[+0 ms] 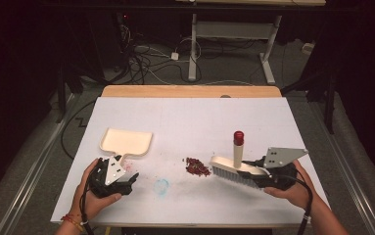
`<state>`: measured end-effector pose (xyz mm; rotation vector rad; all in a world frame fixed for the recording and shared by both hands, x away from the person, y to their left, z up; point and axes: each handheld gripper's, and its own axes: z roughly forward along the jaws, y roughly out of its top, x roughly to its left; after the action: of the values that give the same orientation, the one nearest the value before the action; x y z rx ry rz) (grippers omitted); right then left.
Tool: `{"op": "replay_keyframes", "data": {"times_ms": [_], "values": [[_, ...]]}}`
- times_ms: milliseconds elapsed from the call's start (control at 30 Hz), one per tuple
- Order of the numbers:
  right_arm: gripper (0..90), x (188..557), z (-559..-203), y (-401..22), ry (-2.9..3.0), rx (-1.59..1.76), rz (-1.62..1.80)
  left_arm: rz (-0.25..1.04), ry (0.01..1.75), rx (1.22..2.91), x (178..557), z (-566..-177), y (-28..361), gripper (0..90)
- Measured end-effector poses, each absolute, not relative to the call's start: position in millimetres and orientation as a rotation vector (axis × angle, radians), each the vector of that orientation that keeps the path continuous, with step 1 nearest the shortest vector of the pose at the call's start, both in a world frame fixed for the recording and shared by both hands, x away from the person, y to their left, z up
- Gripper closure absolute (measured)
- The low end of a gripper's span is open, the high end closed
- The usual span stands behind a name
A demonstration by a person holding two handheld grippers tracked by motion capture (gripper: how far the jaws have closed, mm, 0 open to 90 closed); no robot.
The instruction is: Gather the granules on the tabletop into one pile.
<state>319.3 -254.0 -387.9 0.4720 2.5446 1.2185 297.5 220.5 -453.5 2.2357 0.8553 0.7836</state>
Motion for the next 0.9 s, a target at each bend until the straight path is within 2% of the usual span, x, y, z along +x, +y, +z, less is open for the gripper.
{"op": "replay_keyframes", "data": {"times_ms": [200, 367, 633, 800, 900], "values": [[67.6, 309, -385, -278, 2.609, 0.562, 1.184, 0.774, 0.849, 2.245, 298, -454, 219, 19.3], [67.6, 316, -390, -291, 2.726, 0.666, 1.210, 0.757, 0.845, 2.262, 300, -456, 217, 19.3], [66.7, 365, -403, -303, 2.777, 0.880, 1.211, 0.756, 0.840, 2.279, 304, -456, 217, 19.3], [57.8, 401, -413, -305, 2.818, 0.955, 1.147, 0.750, 0.836, 2.295, 306, -457, 216, 19.3], [55.8, 416, -418, -307, 2.826, 0.977, 1.168, 0.747, 0.835, 2.299, 306, -458, 215, 19.3]]}}
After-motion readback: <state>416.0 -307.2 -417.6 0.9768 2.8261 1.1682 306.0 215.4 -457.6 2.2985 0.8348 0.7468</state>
